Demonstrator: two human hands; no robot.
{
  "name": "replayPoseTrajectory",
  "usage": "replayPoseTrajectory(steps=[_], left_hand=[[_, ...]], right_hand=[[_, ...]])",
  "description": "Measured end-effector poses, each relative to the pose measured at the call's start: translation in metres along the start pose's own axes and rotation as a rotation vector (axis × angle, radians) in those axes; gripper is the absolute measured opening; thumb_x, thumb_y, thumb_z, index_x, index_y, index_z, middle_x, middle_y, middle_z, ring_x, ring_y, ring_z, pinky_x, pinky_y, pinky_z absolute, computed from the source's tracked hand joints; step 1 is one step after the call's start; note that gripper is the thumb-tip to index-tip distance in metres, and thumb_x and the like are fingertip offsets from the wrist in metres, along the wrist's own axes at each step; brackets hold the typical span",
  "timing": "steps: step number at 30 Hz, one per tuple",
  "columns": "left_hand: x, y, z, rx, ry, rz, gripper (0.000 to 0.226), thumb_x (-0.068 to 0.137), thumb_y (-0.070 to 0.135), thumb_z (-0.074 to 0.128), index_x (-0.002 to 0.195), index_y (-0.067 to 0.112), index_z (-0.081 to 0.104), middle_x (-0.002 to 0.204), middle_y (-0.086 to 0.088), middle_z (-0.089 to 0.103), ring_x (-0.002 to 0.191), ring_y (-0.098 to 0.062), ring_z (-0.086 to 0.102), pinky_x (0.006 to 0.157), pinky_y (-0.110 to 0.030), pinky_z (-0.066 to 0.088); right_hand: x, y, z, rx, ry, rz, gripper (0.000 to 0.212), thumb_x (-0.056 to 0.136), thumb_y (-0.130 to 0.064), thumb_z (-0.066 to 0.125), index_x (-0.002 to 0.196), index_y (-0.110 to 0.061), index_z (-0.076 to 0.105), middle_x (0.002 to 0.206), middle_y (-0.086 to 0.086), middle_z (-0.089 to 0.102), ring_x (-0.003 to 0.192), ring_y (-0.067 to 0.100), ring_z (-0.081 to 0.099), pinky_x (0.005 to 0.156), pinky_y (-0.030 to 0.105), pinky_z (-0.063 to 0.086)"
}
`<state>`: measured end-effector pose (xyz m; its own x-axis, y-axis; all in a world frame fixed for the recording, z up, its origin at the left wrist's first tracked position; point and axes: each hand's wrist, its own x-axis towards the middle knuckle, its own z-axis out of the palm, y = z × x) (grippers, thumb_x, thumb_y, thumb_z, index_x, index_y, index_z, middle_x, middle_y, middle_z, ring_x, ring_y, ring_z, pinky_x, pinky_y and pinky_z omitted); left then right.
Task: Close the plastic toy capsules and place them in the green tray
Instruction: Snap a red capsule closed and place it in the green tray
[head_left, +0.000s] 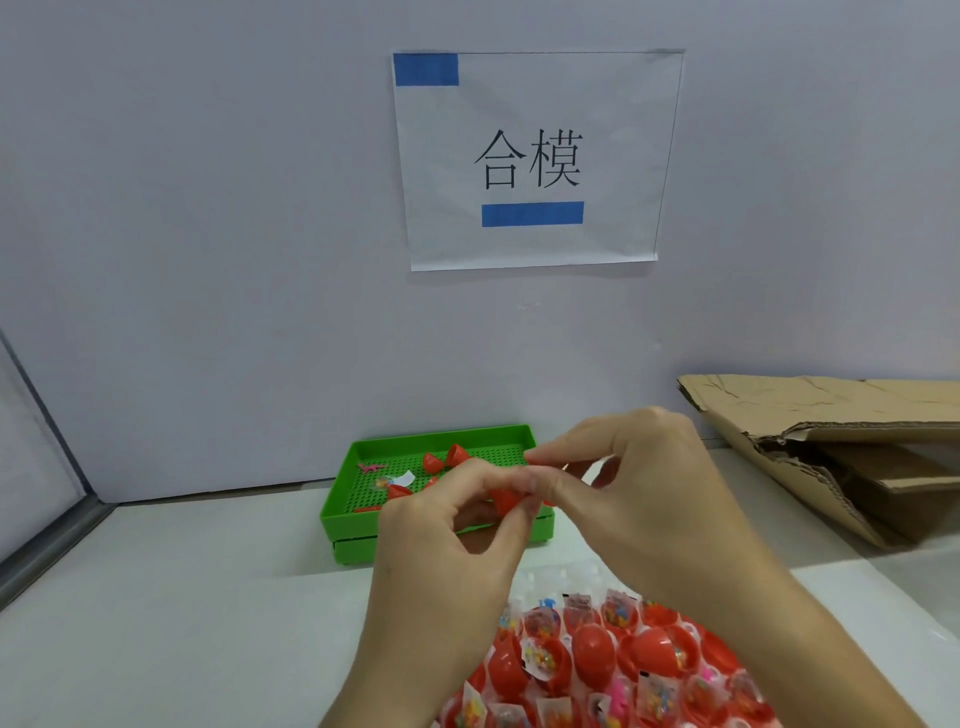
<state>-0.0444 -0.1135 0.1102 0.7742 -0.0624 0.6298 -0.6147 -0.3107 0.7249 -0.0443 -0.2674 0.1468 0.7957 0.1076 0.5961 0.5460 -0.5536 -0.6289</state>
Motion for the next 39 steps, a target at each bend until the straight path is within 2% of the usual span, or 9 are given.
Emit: replayPoseTrajectory(steps=[4,11,15,21,27,31,34,37,39], left_hand=[[-0.002,-0.001,0.003,0.102,0.025,0.043,0.022,0.083,0.011,0.077,0.088,0.033,0.074,0.081,0.02,0.073,0.076,0.002,0.071,0.069,-0.02,0.059],[-0.003,0.005,0.007,0.037,0.038,-0.006,0.033,0.081,0.005,0.078,0.089,0.036,0.07,0.081,0.019,0.072,0.074,0.002,0.071,0.064,-0.008,0.054],[-0.003,0.009,0.007,-0.01,0.026,-0.016,0.047,0.082,0.006,0.077,0.093,0.051,0.067,0.08,0.021,0.073,0.072,0.004,0.071,0.065,-0.007,0.054],[-0.003,0.007,0.005,-0.041,0.014,-0.039,0.032,0.083,0.008,0.076,0.094,0.037,0.073,0.081,0.019,0.074,0.073,0.002,0.071,0.065,-0.01,0.055],[-0.001,0.006,0.001,-0.115,0.017,-0.066,0.021,0.082,0.007,0.077,0.089,0.027,0.076,0.079,0.014,0.075,0.075,-0.002,0.072,0.067,-0.011,0.055],[-0.001,0.004,0.002,-0.153,0.017,-0.084,0.018,0.083,0.006,0.075,0.085,0.024,0.075,0.078,0.009,0.076,0.074,-0.006,0.073,0.067,-0.015,0.056],[-0.001,0.003,0.002,-0.205,0.031,-0.109,0.018,0.083,0.006,0.075,0.083,0.024,0.074,0.08,0.008,0.076,0.078,-0.008,0.074,0.07,-0.016,0.057],[0.0,0.004,-0.001,-0.245,0.035,-0.133,0.019,0.083,0.011,0.075,0.086,0.029,0.073,0.083,0.007,0.077,0.082,-0.012,0.075,0.077,-0.019,0.058],[0.001,0.004,-0.003,-0.275,0.045,-0.143,0.019,0.083,0.012,0.075,0.087,0.03,0.073,0.083,0.005,0.077,0.082,-0.013,0.075,0.078,-0.02,0.058]], right_hand=[[-0.001,0.002,0.006,-0.022,0.047,0.019,0.028,0.08,-0.018,0.081,0.073,-0.043,0.071,0.07,-0.022,0.071,0.063,0.003,0.066,0.051,0.017,0.049],[-0.001,0.007,0.006,-0.014,0.063,0.053,0.03,0.081,-0.013,0.078,0.073,-0.041,0.073,0.061,-0.01,0.071,0.051,0.011,0.062,0.049,0.029,0.05],[0.0,0.01,0.005,0.007,0.036,0.092,0.023,0.081,-0.015,0.079,0.072,-0.036,0.078,0.061,-0.014,0.07,0.055,0.007,0.062,0.047,0.016,0.046],[0.001,0.009,0.002,0.045,-0.015,0.128,0.012,0.082,-0.024,0.079,0.078,-0.036,0.081,0.068,-0.017,0.07,0.065,0.011,0.06,0.054,0.023,0.047],[0.002,0.005,-0.001,0.13,-0.027,0.118,0.01,0.08,-0.025,0.08,0.076,-0.034,0.081,0.075,-0.011,0.071,0.056,0.001,0.054,0.054,0.013,0.039],[0.002,0.005,-0.001,0.134,-0.045,0.125,0.011,0.081,-0.025,0.078,0.079,-0.035,0.081,0.076,-0.01,0.071,0.059,0.004,0.057,0.056,0.017,0.042],[0.002,0.007,-0.005,0.161,-0.064,0.137,0.012,0.086,-0.03,0.071,0.089,-0.037,0.08,0.08,-0.011,0.073,0.077,0.012,0.067,0.071,0.036,0.056],[0.004,0.019,-0.016,0.122,-0.064,0.206,0.03,0.087,-0.045,0.063,0.117,-0.043,0.068,0.091,-0.016,0.073,0.087,0.002,0.069,0.082,0.026,0.057],[0.004,0.026,-0.022,0.199,-0.177,0.32,0.048,0.084,-0.052,0.059,0.129,-0.034,0.062,0.102,-0.012,0.074,0.091,0.003,0.072,0.086,0.03,0.059]])
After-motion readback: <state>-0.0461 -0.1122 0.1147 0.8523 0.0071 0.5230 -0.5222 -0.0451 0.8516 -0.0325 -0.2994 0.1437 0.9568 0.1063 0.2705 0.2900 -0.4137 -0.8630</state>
